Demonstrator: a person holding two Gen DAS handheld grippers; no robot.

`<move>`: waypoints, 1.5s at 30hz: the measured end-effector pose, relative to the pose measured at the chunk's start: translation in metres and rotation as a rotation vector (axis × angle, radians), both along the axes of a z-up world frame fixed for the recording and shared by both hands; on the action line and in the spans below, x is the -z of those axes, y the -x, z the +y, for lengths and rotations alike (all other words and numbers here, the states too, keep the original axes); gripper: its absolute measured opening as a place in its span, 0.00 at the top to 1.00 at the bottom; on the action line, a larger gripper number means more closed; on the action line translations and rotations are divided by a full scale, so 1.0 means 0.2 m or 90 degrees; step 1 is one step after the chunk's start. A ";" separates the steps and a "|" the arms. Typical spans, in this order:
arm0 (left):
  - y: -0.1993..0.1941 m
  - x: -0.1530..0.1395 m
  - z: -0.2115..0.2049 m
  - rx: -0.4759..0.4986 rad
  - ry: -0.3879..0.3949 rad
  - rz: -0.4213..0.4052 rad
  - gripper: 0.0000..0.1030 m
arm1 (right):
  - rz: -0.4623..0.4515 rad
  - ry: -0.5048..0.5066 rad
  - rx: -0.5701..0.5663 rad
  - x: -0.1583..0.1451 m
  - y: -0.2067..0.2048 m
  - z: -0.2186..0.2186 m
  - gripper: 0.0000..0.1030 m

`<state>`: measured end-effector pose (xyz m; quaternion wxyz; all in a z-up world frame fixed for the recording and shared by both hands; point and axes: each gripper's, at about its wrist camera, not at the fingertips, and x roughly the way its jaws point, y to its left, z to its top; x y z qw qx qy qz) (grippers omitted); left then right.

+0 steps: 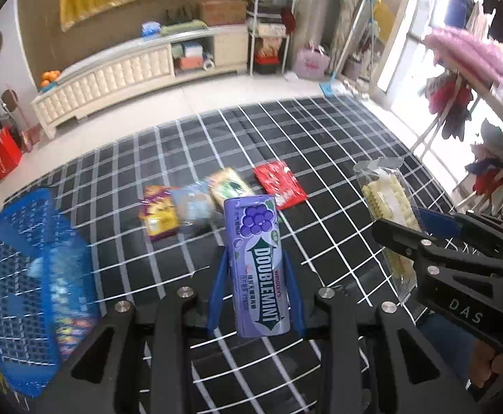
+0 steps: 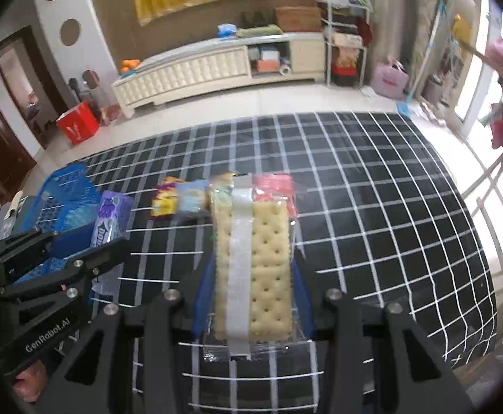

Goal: Organize snacks
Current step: 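Carry the gum and cracker pack over the blue basket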

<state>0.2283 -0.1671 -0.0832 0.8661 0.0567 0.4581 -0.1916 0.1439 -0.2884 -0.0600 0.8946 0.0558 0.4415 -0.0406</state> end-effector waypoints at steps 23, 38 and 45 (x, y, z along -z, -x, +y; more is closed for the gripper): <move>0.15 -0.28 1.02 -0.101 -0.066 -0.078 0.71 | -0.014 -0.021 -0.182 -0.06 -0.29 0.91 0.55; -0.14 -0.18 1.34 -0.130 -0.105 -0.046 0.71 | 0.033 -0.011 -0.236 0.08 -0.62 1.22 0.55; -0.35 0.00 1.41 -0.121 -0.101 0.009 0.71 | 0.071 -0.019 -0.238 0.21 -0.75 1.25 0.55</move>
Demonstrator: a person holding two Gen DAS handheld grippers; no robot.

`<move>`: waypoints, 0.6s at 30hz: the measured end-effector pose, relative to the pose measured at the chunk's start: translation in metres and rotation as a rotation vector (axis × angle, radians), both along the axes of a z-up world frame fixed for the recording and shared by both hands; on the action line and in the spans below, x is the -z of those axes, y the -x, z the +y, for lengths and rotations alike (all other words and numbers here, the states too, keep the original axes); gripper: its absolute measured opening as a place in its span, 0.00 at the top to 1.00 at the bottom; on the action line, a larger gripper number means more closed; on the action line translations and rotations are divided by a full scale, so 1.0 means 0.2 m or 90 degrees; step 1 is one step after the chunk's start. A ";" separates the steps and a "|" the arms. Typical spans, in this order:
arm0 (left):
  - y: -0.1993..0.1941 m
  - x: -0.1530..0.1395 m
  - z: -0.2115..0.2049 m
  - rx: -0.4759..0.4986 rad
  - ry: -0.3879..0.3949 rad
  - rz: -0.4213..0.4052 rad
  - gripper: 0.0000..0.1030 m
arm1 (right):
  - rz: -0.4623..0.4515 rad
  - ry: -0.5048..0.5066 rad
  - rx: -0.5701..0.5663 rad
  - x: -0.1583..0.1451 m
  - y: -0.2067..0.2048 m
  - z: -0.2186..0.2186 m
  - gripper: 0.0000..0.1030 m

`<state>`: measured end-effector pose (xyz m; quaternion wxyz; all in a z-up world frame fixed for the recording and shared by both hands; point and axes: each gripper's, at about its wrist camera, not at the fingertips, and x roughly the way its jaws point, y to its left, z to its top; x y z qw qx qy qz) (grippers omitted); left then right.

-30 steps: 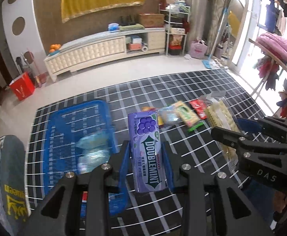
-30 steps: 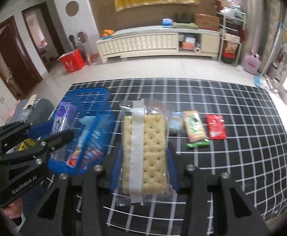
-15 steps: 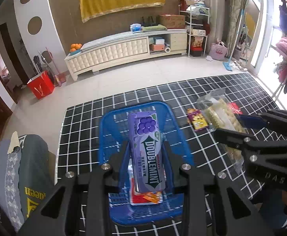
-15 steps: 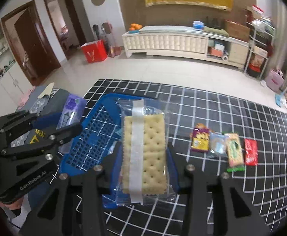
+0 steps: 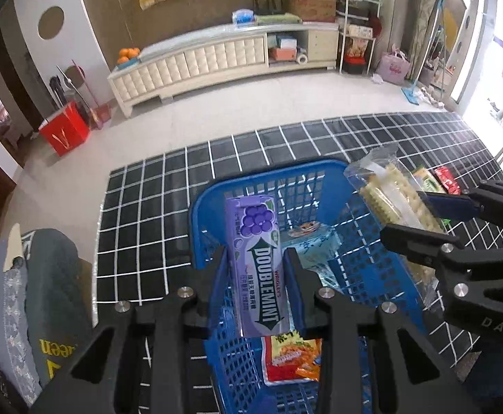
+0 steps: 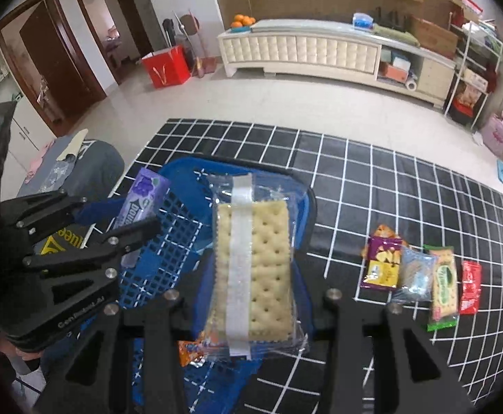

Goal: Organize snacks
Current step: 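Carry the gum and cracker pack over the blue basket, then release the gum from the left tool while the right tool drops the crackers in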

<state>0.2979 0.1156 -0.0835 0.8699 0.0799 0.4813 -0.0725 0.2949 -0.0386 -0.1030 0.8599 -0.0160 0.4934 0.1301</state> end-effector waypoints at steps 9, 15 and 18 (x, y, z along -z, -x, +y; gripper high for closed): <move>-0.17 0.17 0.03 -0.008 0.006 0.042 0.71 | 0.005 -0.001 -0.010 0.04 -0.04 0.00 0.55; -0.21 0.22 0.04 -0.018 0.013 0.070 0.69 | 0.003 -0.003 -0.017 0.02 -0.03 0.01 0.55; -0.20 0.20 0.04 -0.019 -0.010 0.043 0.56 | 0.002 0.002 -0.021 0.02 -0.02 0.01 0.55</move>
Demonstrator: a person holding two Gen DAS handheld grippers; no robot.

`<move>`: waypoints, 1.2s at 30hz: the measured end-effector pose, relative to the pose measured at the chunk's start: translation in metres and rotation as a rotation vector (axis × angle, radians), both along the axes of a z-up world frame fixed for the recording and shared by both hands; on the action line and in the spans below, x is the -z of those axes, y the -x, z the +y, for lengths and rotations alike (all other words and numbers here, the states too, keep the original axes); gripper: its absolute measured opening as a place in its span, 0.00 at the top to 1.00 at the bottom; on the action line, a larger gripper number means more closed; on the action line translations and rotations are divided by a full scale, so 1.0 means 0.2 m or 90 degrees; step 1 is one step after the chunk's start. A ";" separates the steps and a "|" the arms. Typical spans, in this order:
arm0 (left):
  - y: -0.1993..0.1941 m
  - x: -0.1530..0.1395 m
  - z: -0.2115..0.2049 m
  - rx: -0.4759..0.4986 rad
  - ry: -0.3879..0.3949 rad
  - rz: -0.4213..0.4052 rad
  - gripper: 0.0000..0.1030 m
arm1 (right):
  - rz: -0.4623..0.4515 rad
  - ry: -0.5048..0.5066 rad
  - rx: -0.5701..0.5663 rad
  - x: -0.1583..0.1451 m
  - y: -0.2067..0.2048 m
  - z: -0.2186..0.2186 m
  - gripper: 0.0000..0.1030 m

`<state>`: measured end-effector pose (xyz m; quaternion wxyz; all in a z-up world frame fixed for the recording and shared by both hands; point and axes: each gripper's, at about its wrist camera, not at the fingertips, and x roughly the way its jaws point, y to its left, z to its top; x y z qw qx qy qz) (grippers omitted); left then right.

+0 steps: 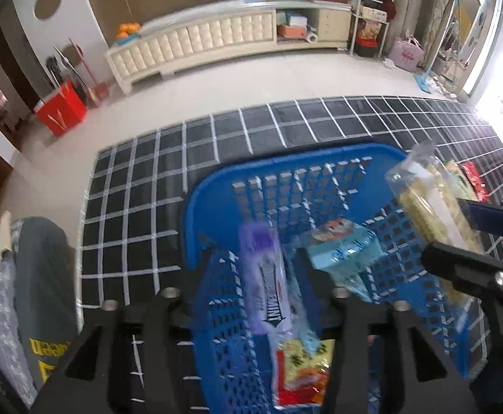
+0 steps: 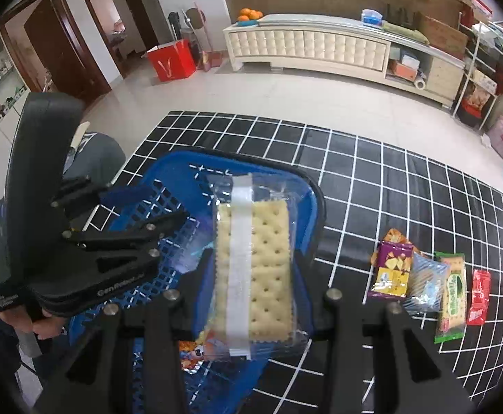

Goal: Organize snacks
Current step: 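Release the gum from the left tool while the right tool drops the crackers in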

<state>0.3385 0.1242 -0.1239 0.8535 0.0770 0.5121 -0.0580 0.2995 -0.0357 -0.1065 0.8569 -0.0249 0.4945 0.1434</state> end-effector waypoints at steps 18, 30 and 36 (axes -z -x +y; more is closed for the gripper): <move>0.20 -0.24 0.14 -0.018 0.047 -0.051 0.44 | -0.014 -0.004 -0.013 -0.11 0.08 0.11 0.55; 0.32 -0.31 0.37 -0.062 0.065 -0.070 0.44 | 0.028 -0.018 -0.032 -0.01 -0.02 0.33 0.55; 0.34 -0.28 0.50 -0.083 0.078 -0.059 0.44 | 0.075 -0.031 0.000 0.12 -0.13 0.39 0.55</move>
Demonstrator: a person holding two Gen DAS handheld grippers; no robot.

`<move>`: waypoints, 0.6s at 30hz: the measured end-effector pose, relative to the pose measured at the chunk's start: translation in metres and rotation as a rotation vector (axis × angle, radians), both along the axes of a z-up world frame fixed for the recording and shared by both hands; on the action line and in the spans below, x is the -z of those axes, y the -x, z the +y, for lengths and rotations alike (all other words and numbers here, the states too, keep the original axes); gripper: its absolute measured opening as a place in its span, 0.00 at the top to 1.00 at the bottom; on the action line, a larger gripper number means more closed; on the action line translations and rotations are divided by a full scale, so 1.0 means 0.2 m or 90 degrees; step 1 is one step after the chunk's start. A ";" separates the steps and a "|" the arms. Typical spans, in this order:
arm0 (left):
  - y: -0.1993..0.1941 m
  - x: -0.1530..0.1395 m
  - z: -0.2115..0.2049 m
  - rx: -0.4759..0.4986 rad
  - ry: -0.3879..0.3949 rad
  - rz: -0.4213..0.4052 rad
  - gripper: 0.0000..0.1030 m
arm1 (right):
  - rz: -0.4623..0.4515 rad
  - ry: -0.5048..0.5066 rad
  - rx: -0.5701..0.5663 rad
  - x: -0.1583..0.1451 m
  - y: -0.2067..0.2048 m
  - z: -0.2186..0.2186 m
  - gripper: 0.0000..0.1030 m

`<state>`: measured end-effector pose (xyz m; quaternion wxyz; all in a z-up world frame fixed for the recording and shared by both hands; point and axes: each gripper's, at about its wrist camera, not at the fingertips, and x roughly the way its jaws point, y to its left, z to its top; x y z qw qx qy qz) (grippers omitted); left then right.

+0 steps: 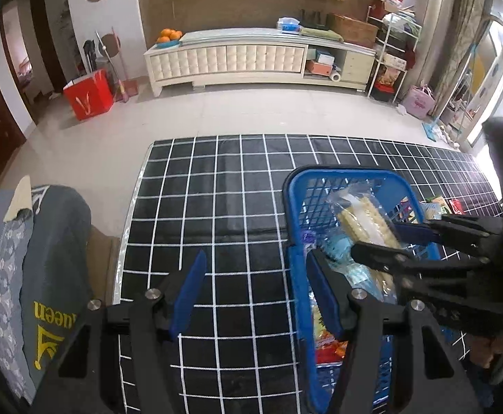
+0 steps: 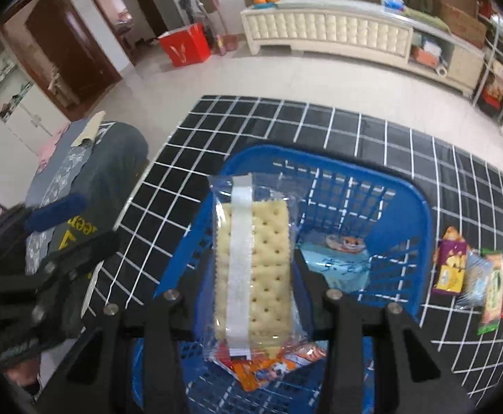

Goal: Organize snacks
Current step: 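Release the gum from the left tool while the right tool drops the crackers in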

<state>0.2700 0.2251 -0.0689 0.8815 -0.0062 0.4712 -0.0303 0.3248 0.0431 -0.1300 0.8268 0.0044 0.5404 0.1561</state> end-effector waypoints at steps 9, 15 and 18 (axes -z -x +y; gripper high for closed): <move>-0.01 0.10 0.07 -0.001 -0.002 0.009 0.44 | 0.033 0.016 0.036 0.13 -0.09 0.05 0.54; -0.04 0.15 0.10 -0.005 0.007 0.017 0.44 | 0.047 0.034 0.025 0.17 -0.10 0.06 0.26; -0.04 0.14 0.09 -0.005 0.009 0.018 0.44 | 0.023 0.061 0.017 0.13 -0.08 0.06 0.19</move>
